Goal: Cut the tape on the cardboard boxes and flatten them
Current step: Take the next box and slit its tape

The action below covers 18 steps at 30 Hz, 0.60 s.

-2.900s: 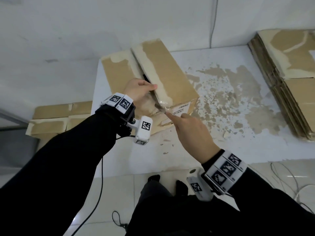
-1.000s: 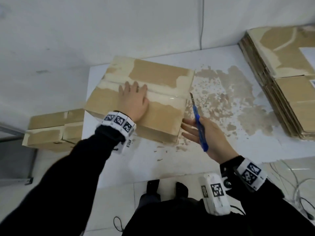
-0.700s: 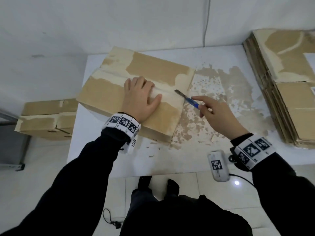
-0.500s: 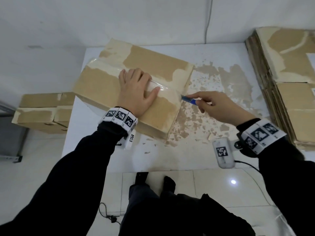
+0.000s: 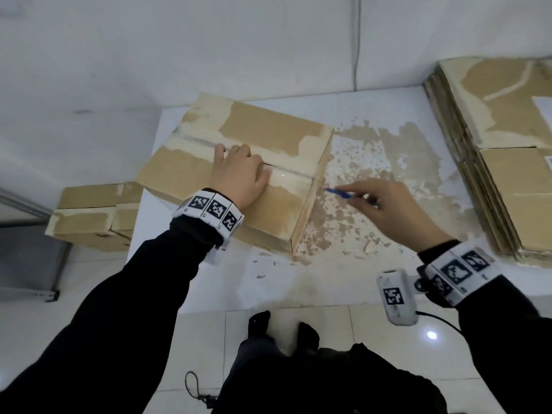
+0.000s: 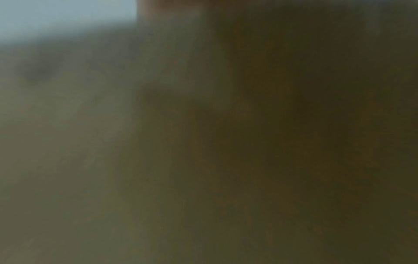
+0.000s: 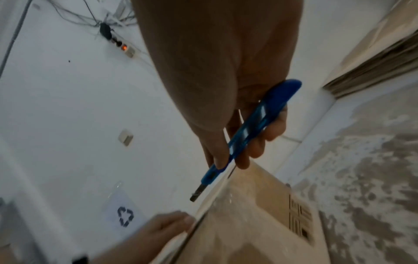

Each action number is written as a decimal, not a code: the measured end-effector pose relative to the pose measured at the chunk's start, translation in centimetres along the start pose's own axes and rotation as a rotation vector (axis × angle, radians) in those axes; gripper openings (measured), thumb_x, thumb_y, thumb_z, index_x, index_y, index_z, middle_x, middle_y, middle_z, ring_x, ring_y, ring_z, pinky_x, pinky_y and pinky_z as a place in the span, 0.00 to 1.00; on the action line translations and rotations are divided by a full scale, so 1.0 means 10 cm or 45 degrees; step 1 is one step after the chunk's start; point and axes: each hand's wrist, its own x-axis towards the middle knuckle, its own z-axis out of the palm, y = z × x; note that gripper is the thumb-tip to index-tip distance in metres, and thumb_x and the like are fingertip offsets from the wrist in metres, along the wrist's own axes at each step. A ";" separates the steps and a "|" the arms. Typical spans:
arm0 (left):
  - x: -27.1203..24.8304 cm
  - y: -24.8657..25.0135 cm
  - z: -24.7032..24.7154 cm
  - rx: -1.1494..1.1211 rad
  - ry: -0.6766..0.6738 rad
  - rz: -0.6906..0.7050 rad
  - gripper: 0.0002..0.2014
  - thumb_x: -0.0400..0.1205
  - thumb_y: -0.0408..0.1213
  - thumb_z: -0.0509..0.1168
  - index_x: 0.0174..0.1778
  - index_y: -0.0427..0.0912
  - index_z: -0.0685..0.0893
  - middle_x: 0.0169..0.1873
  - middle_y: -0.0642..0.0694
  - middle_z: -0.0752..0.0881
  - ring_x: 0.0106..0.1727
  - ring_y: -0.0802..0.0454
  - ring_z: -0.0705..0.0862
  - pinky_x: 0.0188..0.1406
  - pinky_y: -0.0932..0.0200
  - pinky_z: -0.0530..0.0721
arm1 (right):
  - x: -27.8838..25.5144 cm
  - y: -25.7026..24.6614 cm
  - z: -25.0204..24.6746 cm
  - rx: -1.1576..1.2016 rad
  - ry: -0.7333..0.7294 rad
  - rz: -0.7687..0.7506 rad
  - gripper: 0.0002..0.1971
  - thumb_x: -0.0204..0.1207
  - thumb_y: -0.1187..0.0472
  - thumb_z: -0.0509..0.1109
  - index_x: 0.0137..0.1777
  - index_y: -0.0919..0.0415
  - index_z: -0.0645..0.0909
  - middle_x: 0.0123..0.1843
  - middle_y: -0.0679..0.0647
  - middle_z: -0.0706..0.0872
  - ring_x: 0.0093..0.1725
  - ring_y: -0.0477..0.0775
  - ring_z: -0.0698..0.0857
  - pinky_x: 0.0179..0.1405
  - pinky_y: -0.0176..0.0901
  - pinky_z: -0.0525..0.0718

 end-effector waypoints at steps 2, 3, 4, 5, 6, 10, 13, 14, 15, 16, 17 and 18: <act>0.04 0.05 -0.06 -0.141 -0.187 -0.163 0.17 0.86 0.44 0.51 0.62 0.48 0.83 0.63 0.46 0.75 0.68 0.47 0.73 0.76 0.38 0.50 | 0.04 0.01 0.16 -0.037 -0.048 -0.029 0.13 0.80 0.59 0.67 0.63 0.48 0.83 0.45 0.47 0.85 0.36 0.40 0.78 0.34 0.33 0.72; 0.06 0.06 -0.05 -0.329 -0.244 -0.289 0.16 0.85 0.43 0.54 0.63 0.49 0.83 0.66 0.47 0.74 0.71 0.47 0.72 0.77 0.37 0.50 | 0.04 0.02 0.21 -0.014 -0.044 -0.037 0.13 0.80 0.59 0.68 0.62 0.49 0.83 0.45 0.48 0.85 0.35 0.40 0.78 0.34 0.33 0.71; 0.07 0.07 -0.02 -0.596 -0.252 -0.434 0.15 0.83 0.43 0.57 0.59 0.52 0.86 0.67 0.48 0.75 0.71 0.47 0.72 0.78 0.37 0.52 | 0.02 0.03 0.25 0.014 -0.027 -0.046 0.13 0.80 0.60 0.68 0.62 0.50 0.83 0.44 0.48 0.85 0.34 0.40 0.77 0.33 0.34 0.71; 0.07 0.10 -0.02 -0.906 -0.186 -0.561 0.12 0.78 0.45 0.61 0.51 0.55 0.89 0.66 0.48 0.78 0.70 0.46 0.75 0.77 0.37 0.59 | 0.00 0.03 0.27 0.033 -0.007 -0.058 0.12 0.80 0.60 0.68 0.62 0.51 0.83 0.43 0.49 0.85 0.34 0.41 0.77 0.33 0.34 0.70; 0.06 0.15 -0.03 -1.173 -0.093 -0.716 0.09 0.74 0.46 0.64 0.40 0.55 0.91 0.61 0.49 0.84 0.65 0.45 0.80 0.75 0.38 0.67 | -0.01 0.03 0.28 0.033 0.004 -0.074 0.13 0.80 0.61 0.68 0.62 0.52 0.83 0.43 0.49 0.84 0.34 0.41 0.77 0.33 0.33 0.70; 0.13 0.34 -0.12 -1.639 0.039 -1.158 0.14 0.75 0.46 0.74 0.28 0.45 0.79 0.32 0.49 0.81 0.40 0.47 0.80 0.55 0.57 0.78 | -0.01 -0.02 0.26 -0.129 0.028 -0.161 0.13 0.80 0.64 0.67 0.63 0.54 0.83 0.40 0.48 0.78 0.34 0.47 0.75 0.32 0.34 0.69; 0.20 0.37 -0.11 -1.604 0.050 -1.161 0.20 0.76 0.46 0.74 0.25 0.42 0.75 0.27 0.48 0.77 0.34 0.47 0.76 0.45 0.59 0.74 | 0.04 -0.06 0.22 -0.328 0.095 -0.118 0.14 0.80 0.65 0.66 0.64 0.56 0.82 0.42 0.53 0.78 0.35 0.58 0.78 0.30 0.49 0.77; 0.20 0.35 -0.08 -1.589 0.048 -1.152 0.19 0.76 0.45 0.74 0.25 0.43 0.76 0.27 0.49 0.78 0.34 0.48 0.77 0.44 0.60 0.73 | 0.07 -0.06 0.19 -0.378 0.128 -0.080 0.14 0.80 0.66 0.65 0.64 0.56 0.82 0.42 0.56 0.79 0.34 0.60 0.79 0.29 0.51 0.78; 0.19 0.34 -0.07 -1.577 0.029 -1.137 0.18 0.77 0.45 0.73 0.25 0.43 0.76 0.28 0.49 0.79 0.35 0.50 0.77 0.45 0.60 0.72 | 0.10 -0.06 0.17 -0.423 0.145 -0.053 0.14 0.80 0.66 0.65 0.64 0.57 0.82 0.42 0.57 0.79 0.33 0.61 0.78 0.28 0.52 0.78; 0.18 0.33 -0.05 -1.562 0.005 -1.123 0.18 0.77 0.45 0.73 0.26 0.44 0.76 0.29 0.50 0.79 0.36 0.51 0.77 0.46 0.60 0.72 | 0.13 -0.05 0.16 -0.467 0.139 -0.039 0.14 0.80 0.67 0.64 0.64 0.57 0.82 0.42 0.57 0.78 0.32 0.61 0.78 0.27 0.50 0.76; 0.18 0.32 -0.04 -1.558 0.007 -1.105 0.18 0.78 0.45 0.72 0.26 0.44 0.76 0.31 0.50 0.80 0.39 0.51 0.78 0.47 0.60 0.71 | 0.17 -0.06 0.17 -0.510 0.120 -0.031 0.15 0.80 0.67 0.64 0.64 0.56 0.82 0.42 0.57 0.77 0.32 0.60 0.77 0.26 0.47 0.73; 0.19 0.32 -0.03 -1.567 0.012 -1.093 0.17 0.78 0.45 0.72 0.26 0.44 0.76 0.32 0.50 0.81 0.41 0.50 0.78 0.48 0.60 0.71 | 0.22 -0.08 0.18 -0.554 0.105 -0.027 0.15 0.80 0.68 0.63 0.64 0.56 0.81 0.41 0.56 0.75 0.30 0.59 0.76 0.24 0.44 0.69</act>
